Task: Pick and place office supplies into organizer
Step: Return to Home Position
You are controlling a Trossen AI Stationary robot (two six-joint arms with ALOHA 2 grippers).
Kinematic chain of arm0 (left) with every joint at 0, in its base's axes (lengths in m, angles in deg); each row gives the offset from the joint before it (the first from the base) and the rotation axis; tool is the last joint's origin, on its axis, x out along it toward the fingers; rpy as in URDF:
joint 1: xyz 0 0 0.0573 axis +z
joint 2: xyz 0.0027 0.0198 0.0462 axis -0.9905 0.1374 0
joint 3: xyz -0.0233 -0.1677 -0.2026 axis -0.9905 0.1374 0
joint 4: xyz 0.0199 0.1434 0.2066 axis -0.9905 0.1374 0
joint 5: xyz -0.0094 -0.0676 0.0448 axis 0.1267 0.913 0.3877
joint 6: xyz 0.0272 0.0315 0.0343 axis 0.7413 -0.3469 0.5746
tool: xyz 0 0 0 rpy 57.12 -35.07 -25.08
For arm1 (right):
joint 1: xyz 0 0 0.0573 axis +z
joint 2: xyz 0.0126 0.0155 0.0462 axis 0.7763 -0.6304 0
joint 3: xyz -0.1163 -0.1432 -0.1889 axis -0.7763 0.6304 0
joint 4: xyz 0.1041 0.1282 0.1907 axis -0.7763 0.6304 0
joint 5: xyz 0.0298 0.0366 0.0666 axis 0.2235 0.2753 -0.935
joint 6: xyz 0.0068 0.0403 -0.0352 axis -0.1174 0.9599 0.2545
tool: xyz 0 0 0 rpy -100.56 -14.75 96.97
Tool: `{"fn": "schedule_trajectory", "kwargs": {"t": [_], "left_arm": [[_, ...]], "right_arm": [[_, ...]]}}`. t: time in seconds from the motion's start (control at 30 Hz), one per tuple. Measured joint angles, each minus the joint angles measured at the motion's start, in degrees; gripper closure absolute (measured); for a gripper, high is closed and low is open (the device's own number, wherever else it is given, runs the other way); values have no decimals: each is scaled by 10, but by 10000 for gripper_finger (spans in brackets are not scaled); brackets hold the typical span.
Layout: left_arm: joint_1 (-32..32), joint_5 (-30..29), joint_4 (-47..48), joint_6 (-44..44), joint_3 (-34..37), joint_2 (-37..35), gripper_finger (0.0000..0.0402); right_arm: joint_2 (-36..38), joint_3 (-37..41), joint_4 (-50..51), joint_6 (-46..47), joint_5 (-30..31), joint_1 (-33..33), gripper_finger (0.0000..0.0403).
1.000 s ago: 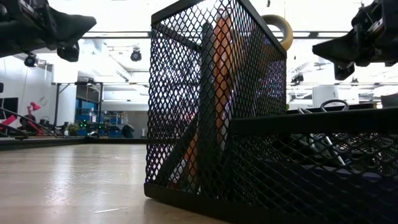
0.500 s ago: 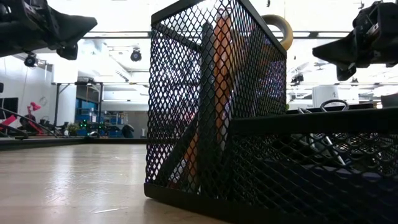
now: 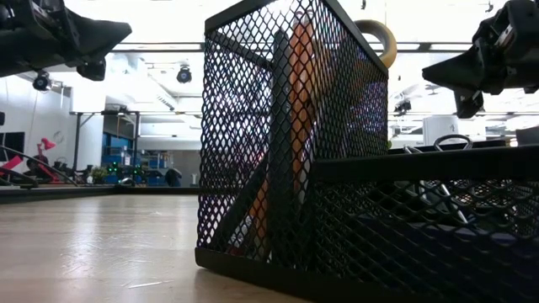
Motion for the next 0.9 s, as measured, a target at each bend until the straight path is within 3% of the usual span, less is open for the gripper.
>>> {"fn": "schedule_trajectory", "kwargs": {"t": [0.6, 0.9], "left_arm": [[0, 1, 1, 0, 0, 1, 394], [0, 1, 1, 0, 0, 1, 394]], "right_arm": [[-4, 0, 0, -112, 0, 0, 394], [-5, 0, 1, -109, 0, 0, 394]]}}
